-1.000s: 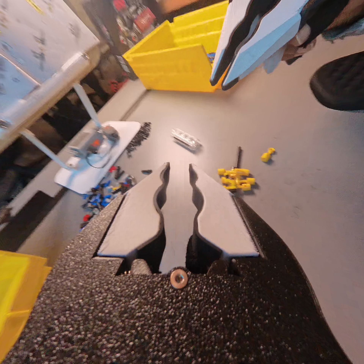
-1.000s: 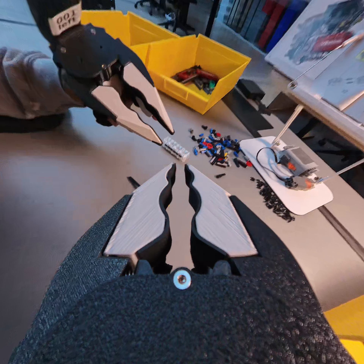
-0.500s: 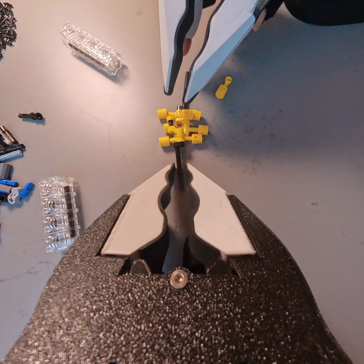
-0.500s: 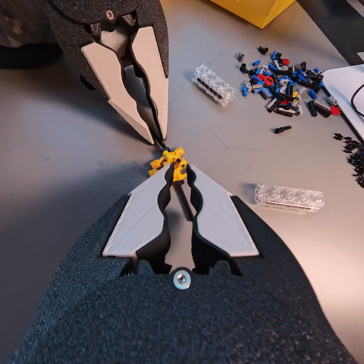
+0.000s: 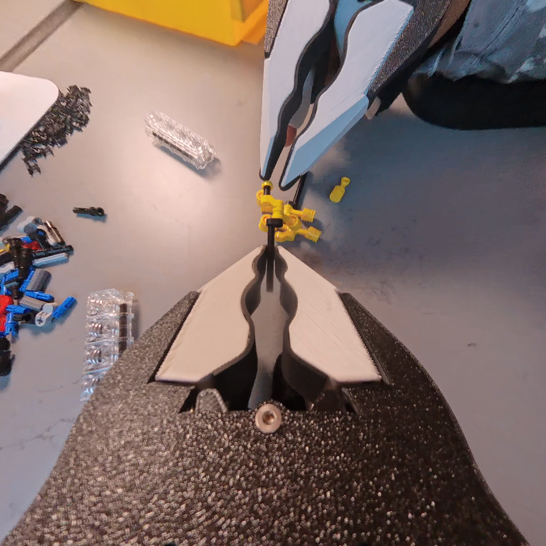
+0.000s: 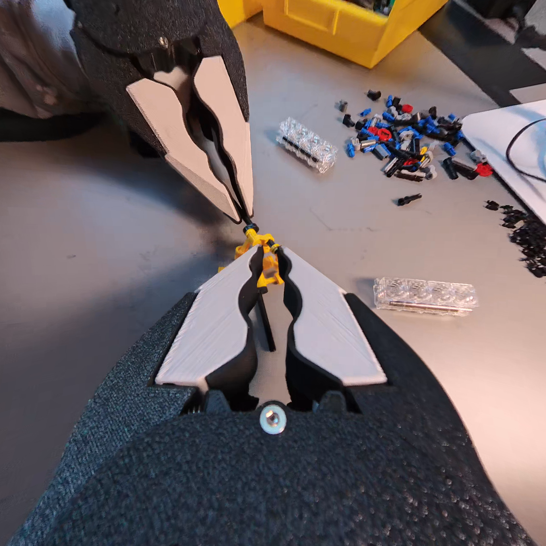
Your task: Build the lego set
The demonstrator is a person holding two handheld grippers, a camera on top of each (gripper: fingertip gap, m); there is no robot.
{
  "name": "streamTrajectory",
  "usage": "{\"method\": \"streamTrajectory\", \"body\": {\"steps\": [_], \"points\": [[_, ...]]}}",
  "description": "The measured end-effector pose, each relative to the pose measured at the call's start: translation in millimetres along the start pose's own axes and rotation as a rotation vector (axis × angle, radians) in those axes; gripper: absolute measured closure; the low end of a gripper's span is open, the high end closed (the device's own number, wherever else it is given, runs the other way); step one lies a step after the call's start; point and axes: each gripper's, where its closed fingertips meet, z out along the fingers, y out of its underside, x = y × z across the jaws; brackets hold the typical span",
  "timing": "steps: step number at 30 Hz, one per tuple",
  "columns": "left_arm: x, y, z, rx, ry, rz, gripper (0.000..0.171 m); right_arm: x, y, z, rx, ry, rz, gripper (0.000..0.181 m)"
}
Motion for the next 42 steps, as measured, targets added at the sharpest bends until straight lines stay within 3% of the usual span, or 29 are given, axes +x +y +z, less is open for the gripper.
{"method": "streamTrajectory", "body": {"steps": [7, 20, 25, 31, 38, 42], "points": [[-1.1, -31.8, -13.8, 0.185, 0.016, -0.035, 0.168, 6.4, -40.8, -33.2, 0.258, 0.023, -0.021, 0.171], [19.7, -49.0, -21.5, 0.279, 0.109, 0.020, 0.168, -13.3, -47.0, -36.5, 0.293, -0.100, -0.056, 0.175], [20.4, -54.4, -26.2, 0.310, 0.113, 0.018, 0.168, -11.1, -56.9, -50.8, 0.361, -0.092, -0.049, 0.173], [24.4, -61.1, -28.5, 0.343, 0.124, 0.013, 0.168, -18.7, -55.3, -47.8, 0.347, -0.100, -0.076, 0.172], [21.7, -69.8, -36.0, 0.394, 0.109, -0.003, 0.168, -4.3, -68.1, -74.2, 0.478, -0.077, -0.020, 0.172], [22.7, -68.3, -35.0, 0.391, 0.119, -0.004, 0.169, -10.4, -65.9, -67.9, 0.472, -0.114, -0.015, 0.172]]}}
